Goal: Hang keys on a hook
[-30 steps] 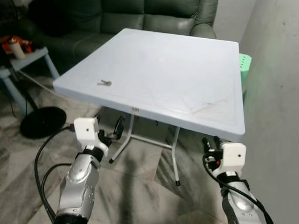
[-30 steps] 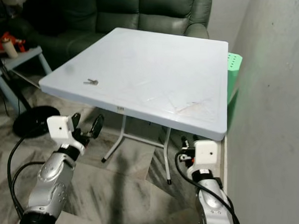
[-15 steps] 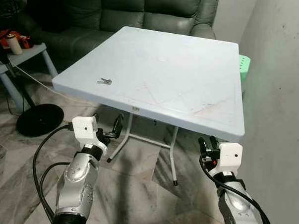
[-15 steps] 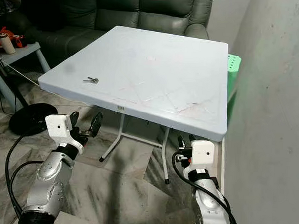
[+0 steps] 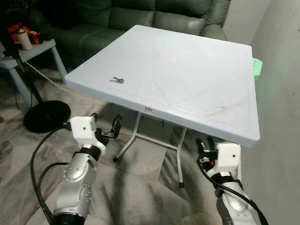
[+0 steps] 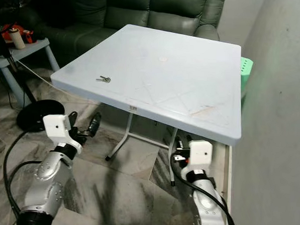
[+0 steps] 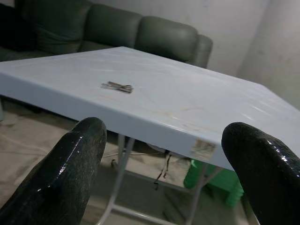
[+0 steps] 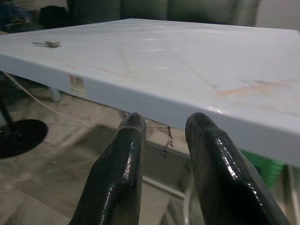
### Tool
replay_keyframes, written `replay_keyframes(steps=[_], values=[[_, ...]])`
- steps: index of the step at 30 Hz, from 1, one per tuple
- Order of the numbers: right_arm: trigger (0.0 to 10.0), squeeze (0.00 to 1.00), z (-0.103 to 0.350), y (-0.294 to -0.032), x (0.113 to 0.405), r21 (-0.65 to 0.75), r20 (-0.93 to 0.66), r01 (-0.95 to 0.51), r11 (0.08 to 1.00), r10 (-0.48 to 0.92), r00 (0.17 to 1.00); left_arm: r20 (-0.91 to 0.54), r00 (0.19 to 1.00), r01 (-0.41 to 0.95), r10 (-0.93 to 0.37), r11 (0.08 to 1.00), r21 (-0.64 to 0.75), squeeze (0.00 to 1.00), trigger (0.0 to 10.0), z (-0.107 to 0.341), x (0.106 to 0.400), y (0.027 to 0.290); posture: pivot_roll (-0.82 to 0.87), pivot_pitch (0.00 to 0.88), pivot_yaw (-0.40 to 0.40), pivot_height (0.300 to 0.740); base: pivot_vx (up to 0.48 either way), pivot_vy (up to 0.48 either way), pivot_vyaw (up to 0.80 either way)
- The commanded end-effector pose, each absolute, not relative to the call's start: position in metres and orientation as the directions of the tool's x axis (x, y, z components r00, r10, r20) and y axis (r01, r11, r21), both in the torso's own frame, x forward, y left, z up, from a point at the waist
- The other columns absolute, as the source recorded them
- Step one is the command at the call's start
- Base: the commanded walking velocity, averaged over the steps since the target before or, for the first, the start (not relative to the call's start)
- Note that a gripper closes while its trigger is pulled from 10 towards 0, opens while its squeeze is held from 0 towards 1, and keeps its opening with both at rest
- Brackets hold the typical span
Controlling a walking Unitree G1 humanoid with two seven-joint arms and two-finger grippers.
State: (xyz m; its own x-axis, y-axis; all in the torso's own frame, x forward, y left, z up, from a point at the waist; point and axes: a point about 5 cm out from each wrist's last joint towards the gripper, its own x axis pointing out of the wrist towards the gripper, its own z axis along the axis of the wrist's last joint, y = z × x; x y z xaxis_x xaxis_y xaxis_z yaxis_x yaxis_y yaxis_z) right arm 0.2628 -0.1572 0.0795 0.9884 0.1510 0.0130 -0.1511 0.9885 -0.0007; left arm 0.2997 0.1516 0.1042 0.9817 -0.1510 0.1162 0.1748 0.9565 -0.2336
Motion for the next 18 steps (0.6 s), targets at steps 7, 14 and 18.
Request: replay_keyframes(steps=[7,14,18], values=[[10.0,0.00,0.0807,-0.1626,0.2612,-0.004,0.017,-0.135,0.991,0.135,0.991,0.101,0.980,0.189,-0.169,0.953,-0.238,0.00,10.0,0.1022,0.2999,0.1469,-0.07,0.020,-0.010,0.732,0.000,0.000,0.00],[10.0,0.00,0.0801,-0.1627,0.2604,-0.003,0.013,-0.136,0.991,0.136,0.991,0.098,0.981,0.189,-0.170,0.952,-0.240,0.00,10.0,0.1020,0.3000,0.1466,-0.07,0.022,-0.009,0.732,0.000,0.422,0.00],[10.0,0.00,0.0801,-0.1622,0.2604,-0.002,0.013,-0.138,0.990,0.138,0.990,0.098,0.981,0.189,-0.170,0.952,-0.241,0.00,10.0,0.1019,0.3002,0.1466,-0.07,0.021,-0.009,0.732,0.000,0.411,0.00]])
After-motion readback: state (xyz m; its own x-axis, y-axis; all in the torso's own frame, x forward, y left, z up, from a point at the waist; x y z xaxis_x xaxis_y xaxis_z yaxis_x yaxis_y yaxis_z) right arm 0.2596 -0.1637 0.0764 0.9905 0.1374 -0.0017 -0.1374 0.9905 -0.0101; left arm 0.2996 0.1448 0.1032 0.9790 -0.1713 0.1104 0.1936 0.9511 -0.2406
